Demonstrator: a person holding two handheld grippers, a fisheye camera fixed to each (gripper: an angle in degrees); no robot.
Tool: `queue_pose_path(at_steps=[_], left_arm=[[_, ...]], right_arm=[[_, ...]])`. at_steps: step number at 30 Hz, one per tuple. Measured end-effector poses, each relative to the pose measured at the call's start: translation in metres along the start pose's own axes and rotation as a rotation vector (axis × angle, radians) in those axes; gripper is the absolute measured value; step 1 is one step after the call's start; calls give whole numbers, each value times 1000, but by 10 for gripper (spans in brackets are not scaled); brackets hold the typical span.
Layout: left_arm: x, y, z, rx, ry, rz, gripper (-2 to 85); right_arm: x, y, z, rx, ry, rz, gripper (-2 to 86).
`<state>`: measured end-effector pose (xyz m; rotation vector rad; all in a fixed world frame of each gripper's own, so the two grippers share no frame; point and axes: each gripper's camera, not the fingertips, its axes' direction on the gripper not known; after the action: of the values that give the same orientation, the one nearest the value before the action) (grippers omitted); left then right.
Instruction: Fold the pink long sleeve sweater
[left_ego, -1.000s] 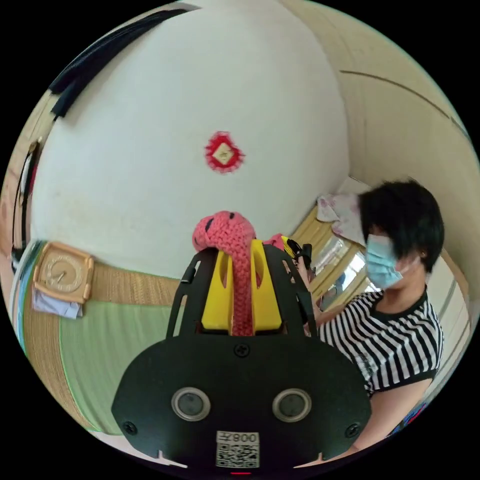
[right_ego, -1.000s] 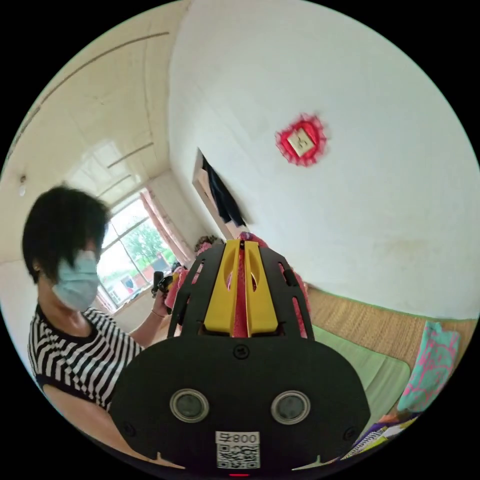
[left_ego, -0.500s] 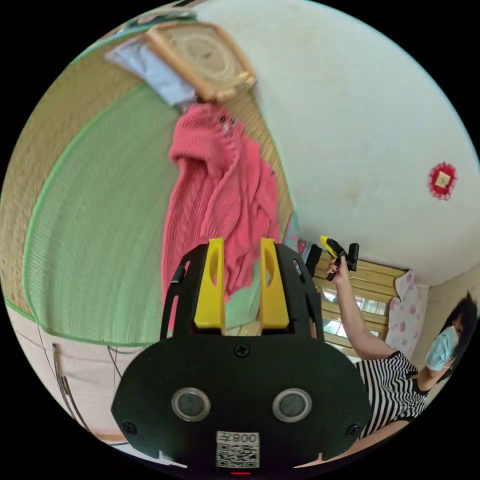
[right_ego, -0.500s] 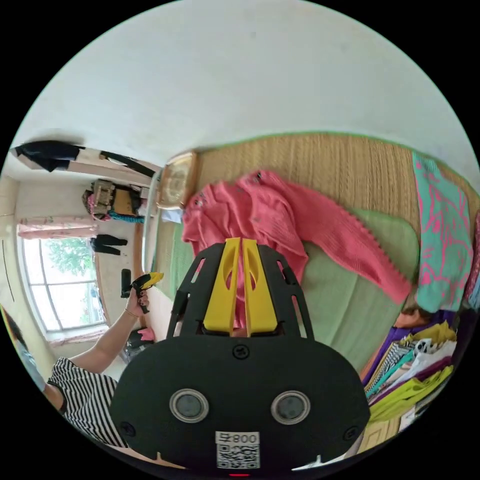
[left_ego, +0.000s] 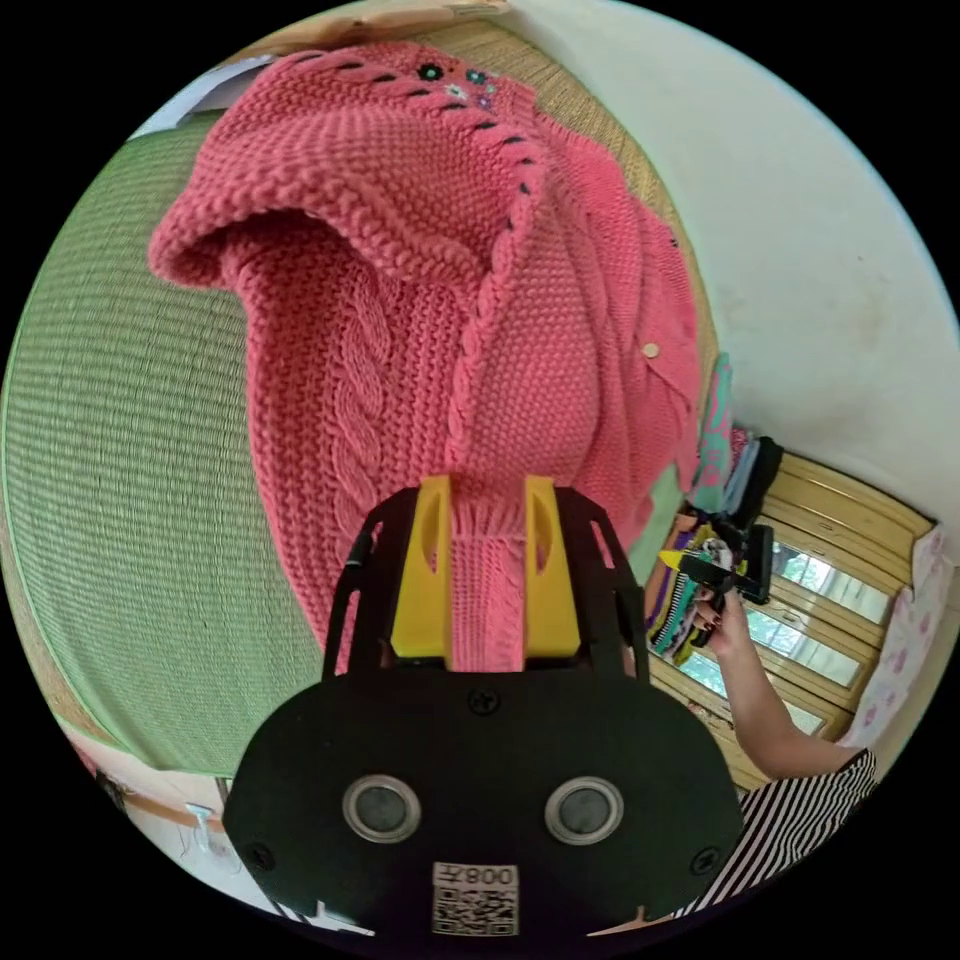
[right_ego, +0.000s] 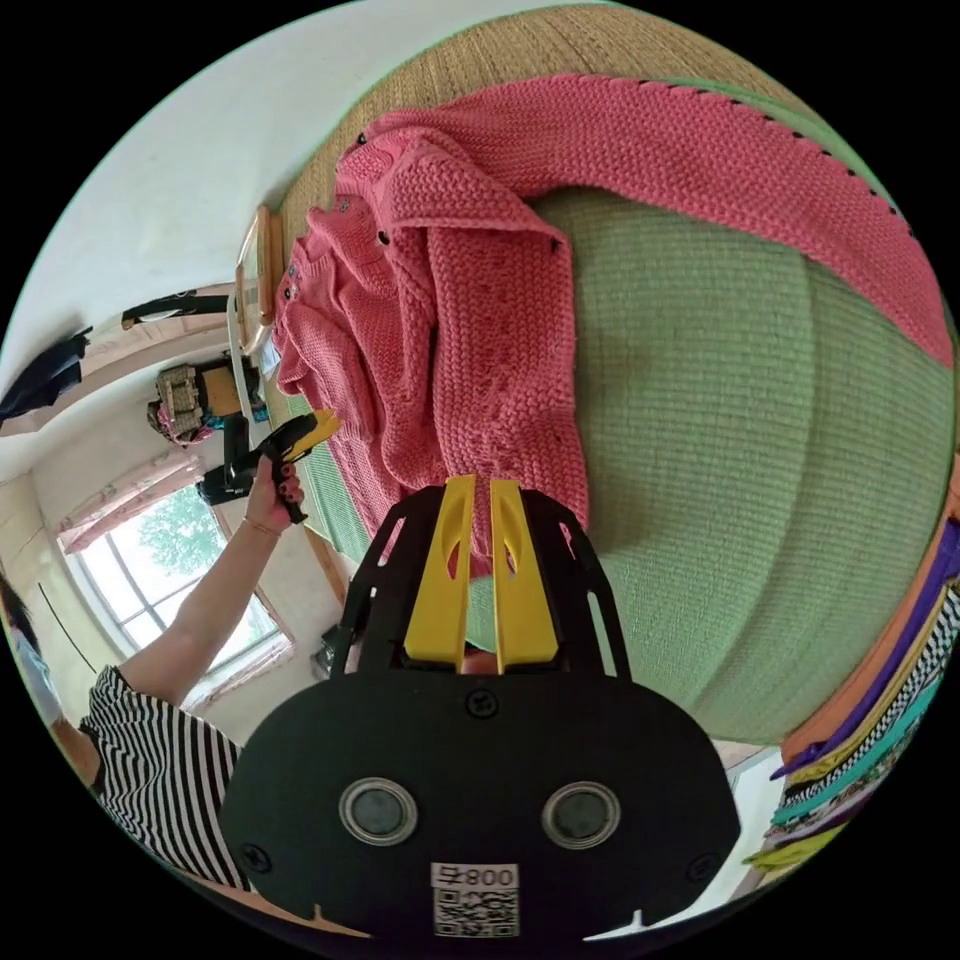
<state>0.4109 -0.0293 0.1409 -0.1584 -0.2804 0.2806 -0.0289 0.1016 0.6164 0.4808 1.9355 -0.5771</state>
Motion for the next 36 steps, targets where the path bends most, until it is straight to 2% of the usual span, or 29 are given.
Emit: queue_pose_path(at_steps=[7,11,13,15,17,18,20,22,24,27,30,36], left_arm=[[-37,33,-53,50,83,36,36],[-72,80,-153,160,5,37,33],[-108,105,-213,247,-81,-59,35],[-166,145,-292,428,-197,-256,43],[-204,177,-331,548,-269,-421,51],[-221,193,-344,614,-246,-492,58],[-229,204,-341,682,-177,-460,68],[-225,194,-309,585,-133,-380,73],[-212,171,-230,322,-9,-260,78],[-191,165,-131,86,125,-198,85],[-191,181,-77,-13,115,-235,91],[-217,219,-46,-12,83,-356,91]], right_arm=[[-15,-53,64,-105,107,-139,33],[-23,-70,81,-153,197,-190,26],[-24,-74,81,-147,222,-211,26],[-21,-79,79,-131,229,-217,27],[-11,-88,72,-90,239,-197,32],[-9,-91,70,-75,236,-189,34],[3,-103,58,-7,252,-154,40],[10,-114,48,44,269,-137,44],[14,-125,44,62,277,-138,49],[9,-135,54,16,336,-190,59],[10,-128,78,-50,428,-217,69],[46,-112,114,-146,300,-126,80]])
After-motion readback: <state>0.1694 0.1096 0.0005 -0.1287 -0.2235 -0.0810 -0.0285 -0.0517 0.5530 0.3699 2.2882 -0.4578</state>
